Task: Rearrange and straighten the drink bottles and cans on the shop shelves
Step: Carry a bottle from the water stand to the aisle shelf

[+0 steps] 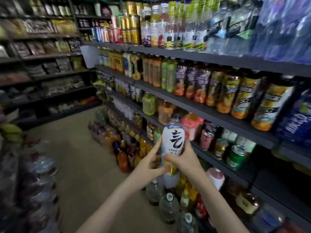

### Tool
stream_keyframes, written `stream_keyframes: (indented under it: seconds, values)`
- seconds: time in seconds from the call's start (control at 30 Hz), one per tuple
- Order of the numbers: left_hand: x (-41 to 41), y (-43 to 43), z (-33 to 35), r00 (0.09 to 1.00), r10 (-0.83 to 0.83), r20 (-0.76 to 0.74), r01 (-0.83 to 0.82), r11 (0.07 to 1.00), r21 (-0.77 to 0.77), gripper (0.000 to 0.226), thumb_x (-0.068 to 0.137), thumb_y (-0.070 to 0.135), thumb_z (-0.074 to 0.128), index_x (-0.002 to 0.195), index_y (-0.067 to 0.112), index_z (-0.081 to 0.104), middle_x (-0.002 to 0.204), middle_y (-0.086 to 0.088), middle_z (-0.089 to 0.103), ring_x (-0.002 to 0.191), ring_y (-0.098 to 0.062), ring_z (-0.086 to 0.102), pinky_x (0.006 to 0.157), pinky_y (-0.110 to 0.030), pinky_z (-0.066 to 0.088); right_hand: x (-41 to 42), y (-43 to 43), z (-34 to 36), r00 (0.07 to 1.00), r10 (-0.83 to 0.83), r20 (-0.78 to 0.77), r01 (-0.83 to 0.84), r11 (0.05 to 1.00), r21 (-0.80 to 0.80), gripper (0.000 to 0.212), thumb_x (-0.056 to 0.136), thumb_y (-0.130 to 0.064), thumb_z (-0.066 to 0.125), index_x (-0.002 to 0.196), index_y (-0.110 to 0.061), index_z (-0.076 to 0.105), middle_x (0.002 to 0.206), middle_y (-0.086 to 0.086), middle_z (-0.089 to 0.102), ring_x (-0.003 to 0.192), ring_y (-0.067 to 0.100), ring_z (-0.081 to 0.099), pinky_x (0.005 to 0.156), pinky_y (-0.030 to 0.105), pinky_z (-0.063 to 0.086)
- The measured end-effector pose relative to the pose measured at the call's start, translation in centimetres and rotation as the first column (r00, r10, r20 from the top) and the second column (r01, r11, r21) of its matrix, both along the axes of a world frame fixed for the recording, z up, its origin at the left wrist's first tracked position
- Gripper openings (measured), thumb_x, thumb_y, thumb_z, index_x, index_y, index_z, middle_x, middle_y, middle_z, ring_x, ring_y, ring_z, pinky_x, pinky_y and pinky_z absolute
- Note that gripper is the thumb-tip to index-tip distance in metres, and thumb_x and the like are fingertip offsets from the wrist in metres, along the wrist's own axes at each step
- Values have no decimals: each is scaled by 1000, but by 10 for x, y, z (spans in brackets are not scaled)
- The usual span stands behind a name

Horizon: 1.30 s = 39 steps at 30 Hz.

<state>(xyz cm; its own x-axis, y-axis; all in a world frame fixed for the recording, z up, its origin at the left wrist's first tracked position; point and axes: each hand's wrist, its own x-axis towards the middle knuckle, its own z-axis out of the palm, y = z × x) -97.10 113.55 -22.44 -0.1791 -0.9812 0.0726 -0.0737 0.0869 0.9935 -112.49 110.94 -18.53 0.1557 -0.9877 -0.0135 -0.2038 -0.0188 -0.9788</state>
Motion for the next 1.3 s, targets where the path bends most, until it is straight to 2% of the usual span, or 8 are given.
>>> stream_keyframes:
  seconds: [0.2,0.3,0.47,0.9,1.07,1.2,1.23,1.3]
  values:
    - [97,-88,-13,997,51,-54,-52,999,-17,90,85,6,69,143,46,13,85,6,69,88,1,61,78,-18,46,102,-110,-20,993,107,50,-108,994,11,62,67,-13,84,112,-30,46,106,-16,61,92,-2,60,77,26,54]
    - [154,-138,-17,993,114,-34,-114,993,-8,91,78,24,75,142,51,17,80,12,64,82,-4,55,82,-26,41,163,-172,-26,981,169,92,-171,985,21,58,68,-4,82,110,-25,48,107,-10,63,87,-4,60,65,16,51]
    - [264,-207,-13,964,263,-18,-264,965,-13,87,76,35,75,140,58,21,139,6,53,125,-14,50,103,-39,42,283,-260,-24,945,303,122,-311,949,47,56,71,-10,81,115,-22,50,101,-12,64,84,-3,62,62,15,50]
    - [592,-390,-32,951,277,138,-268,960,-76,93,82,3,64,143,56,19,149,14,38,134,-8,40,105,-31,39,601,-441,-43,910,393,133,-403,914,58,50,70,-4,80,112,-23,61,107,-3,72,101,15,68,88,35,56]
    - [661,-485,-21,903,173,393,-160,985,-65,89,84,22,65,136,68,11,127,16,53,95,-13,47,92,-34,45,662,-521,-47,959,248,138,-266,956,127,39,73,-12,79,107,-24,65,99,-2,73,79,9,68,58,18,51]
    - [687,-554,-24,855,84,511,-74,996,-40,91,91,18,60,131,74,0,82,4,61,63,-12,44,58,-28,37,690,-583,-64,983,148,109,-161,980,121,38,75,-13,78,107,-29,66,98,-11,74,91,8,70,77,28,57]
    - [695,-572,-25,848,69,526,-62,998,-30,92,91,16,58,131,74,-1,103,-17,62,56,-10,42,55,-26,36,699,-598,-68,985,123,119,-137,983,119,36,77,-8,76,106,-27,66,97,-11,74,90,7,70,76,26,57]
    - [715,-614,-31,843,38,536,-27,999,-29,91,93,15,56,133,72,-2,109,-3,64,51,-5,43,52,-20,36,720,-634,-79,986,73,148,-89,990,105,36,78,-5,75,107,-24,66,95,-10,75,90,8,70,74,26,57]
